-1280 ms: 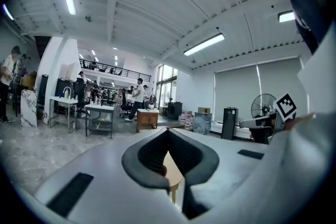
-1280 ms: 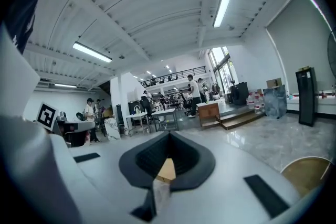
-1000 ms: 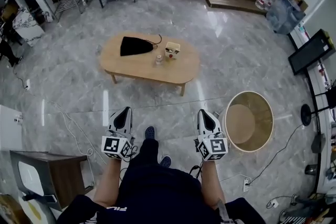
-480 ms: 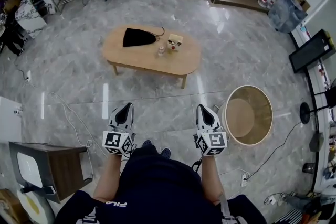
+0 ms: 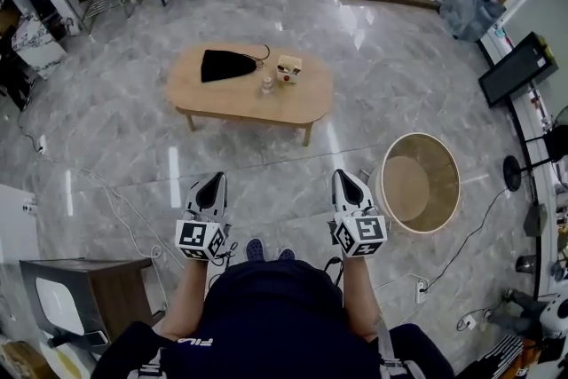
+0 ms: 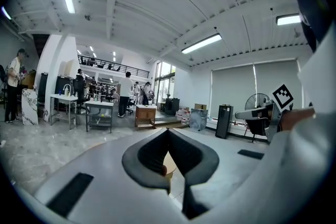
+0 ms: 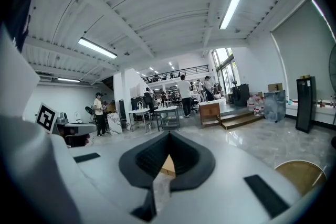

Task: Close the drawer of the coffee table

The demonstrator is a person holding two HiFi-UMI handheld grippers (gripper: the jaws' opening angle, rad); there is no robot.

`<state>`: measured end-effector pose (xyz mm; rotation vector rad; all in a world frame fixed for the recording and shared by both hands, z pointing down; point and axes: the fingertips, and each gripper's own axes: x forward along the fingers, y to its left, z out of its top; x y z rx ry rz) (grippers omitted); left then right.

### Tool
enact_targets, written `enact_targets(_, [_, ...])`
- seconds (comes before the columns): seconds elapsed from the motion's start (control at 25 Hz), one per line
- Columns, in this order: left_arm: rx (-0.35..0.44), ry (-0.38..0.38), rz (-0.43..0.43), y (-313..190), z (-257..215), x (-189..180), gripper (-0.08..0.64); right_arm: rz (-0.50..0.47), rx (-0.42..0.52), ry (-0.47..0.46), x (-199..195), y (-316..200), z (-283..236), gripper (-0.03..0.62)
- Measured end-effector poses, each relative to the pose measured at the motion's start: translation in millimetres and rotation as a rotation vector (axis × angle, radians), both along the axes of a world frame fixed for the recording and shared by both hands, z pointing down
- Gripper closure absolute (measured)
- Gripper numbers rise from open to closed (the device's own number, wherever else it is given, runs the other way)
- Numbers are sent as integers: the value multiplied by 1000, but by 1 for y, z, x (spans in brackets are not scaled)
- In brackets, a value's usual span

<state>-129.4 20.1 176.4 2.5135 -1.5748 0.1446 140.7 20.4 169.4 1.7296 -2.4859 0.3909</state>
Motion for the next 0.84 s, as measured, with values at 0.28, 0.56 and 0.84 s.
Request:
enact_targets(0.28, [11,-11,8,3,-4,-14,535,-1,-1,4,-16,5,0,566])
enact_targets(0.56, [-16,-6,12,15,6,-17,535,-10,-18,4,-23,16,5,566])
enact_targets(0.84, [-21,1,7,21,2,-17,535,-11,-34,-3,-24,26,7,566])
